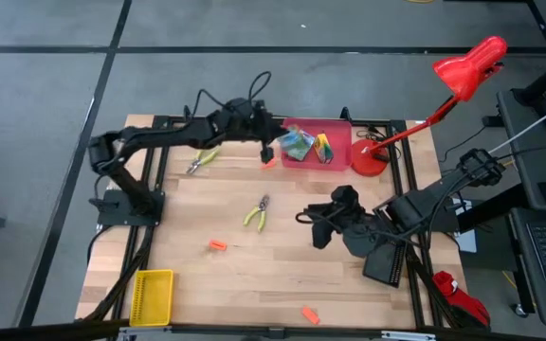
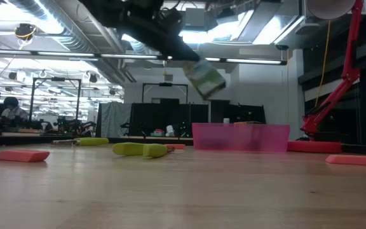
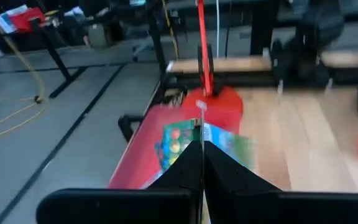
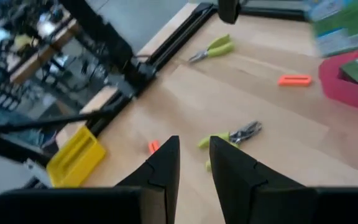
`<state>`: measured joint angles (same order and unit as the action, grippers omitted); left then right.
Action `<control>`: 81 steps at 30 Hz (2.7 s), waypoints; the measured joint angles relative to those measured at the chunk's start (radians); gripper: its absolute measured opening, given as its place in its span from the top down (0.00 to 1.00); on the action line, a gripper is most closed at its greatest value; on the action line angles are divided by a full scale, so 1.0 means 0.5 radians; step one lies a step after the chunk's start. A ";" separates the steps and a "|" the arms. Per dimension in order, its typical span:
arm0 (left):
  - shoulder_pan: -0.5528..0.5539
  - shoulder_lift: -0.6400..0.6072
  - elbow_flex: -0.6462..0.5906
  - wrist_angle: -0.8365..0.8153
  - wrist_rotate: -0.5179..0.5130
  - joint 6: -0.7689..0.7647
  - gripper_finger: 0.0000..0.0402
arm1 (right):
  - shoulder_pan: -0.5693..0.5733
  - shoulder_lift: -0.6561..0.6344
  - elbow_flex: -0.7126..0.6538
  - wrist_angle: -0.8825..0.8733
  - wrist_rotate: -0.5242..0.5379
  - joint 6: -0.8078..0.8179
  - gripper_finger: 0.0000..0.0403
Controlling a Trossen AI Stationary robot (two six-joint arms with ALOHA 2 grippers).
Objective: Pick & Place School Supplies
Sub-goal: Put the yellow crayon box into the red bin, then put the orange eraser into the yellow bin
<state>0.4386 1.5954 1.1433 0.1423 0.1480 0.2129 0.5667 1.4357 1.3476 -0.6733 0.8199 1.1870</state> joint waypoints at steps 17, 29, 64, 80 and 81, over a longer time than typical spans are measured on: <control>0.039 0.646 0.555 -0.077 0.109 -0.239 0.97 | 0.007 0.001 0.000 0.078 0.220 0.021 0.77; 0.101 0.604 0.556 -0.208 0.318 -0.452 0.67 | 0.024 0.002 0.000 0.092 0.331 0.014 0.77; -1.261 -0.631 0.536 -2.046 -0.352 -0.552 0.63 | -0.330 0.333 -0.466 -0.861 -1.661 -0.439 0.71; -1.866 -0.520 0.537 -1.638 -0.962 -1.415 0.63 | -0.300 -0.141 -0.997 -0.426 -1.672 -1.014 0.60; -1.877 -0.504 0.537 -1.592 -0.967 -1.478 0.63 | -0.301 -0.189 -1.021 -0.424 -1.654 -1.027 0.60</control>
<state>-0.5001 1.3434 1.4120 -0.6537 -0.3355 -0.5262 0.4163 1.3410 0.8371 -0.8854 -0.0069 0.6736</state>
